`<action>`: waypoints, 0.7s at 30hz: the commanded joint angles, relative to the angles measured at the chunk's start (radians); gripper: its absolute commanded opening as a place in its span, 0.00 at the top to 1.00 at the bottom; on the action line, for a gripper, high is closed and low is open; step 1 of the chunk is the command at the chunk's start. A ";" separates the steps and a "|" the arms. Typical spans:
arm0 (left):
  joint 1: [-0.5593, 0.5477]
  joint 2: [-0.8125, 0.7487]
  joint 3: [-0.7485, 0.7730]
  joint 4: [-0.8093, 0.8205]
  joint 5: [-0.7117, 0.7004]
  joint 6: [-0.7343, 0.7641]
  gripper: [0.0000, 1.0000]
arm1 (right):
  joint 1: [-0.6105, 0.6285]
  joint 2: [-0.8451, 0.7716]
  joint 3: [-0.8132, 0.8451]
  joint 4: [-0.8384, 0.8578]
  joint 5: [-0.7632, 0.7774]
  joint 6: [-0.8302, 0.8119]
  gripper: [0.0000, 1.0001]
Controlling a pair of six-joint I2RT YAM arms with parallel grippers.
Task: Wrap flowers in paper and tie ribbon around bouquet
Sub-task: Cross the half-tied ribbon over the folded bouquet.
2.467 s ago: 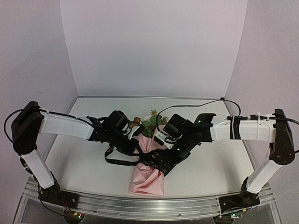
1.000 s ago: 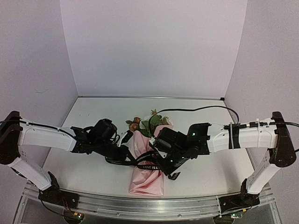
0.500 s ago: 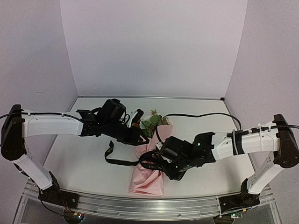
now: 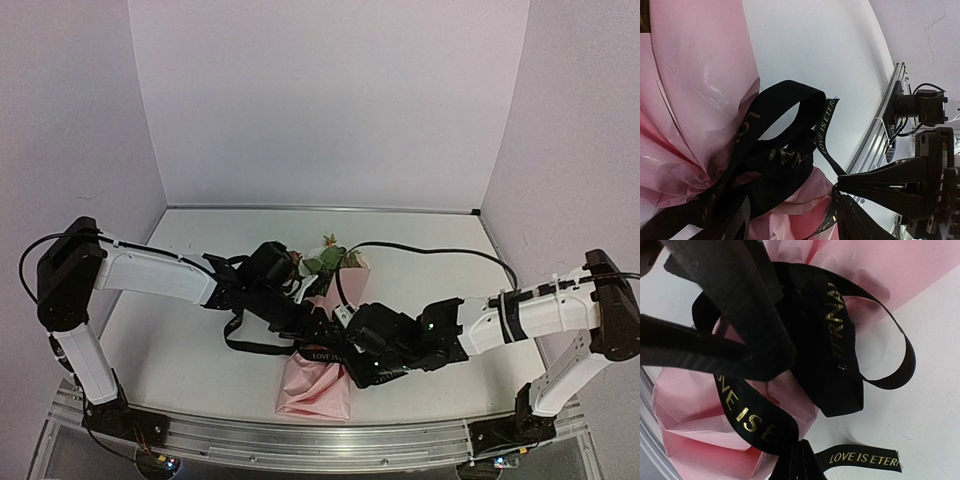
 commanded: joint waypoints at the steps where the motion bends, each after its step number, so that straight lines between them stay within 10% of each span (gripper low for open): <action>1: -0.008 0.023 0.072 0.031 0.009 0.010 0.38 | 0.006 -0.064 -0.032 0.034 0.041 -0.003 1.00; 21: -0.034 0.151 0.198 -0.070 -0.092 0.091 0.44 | 0.006 -0.173 -0.140 0.013 -0.021 -0.088 0.95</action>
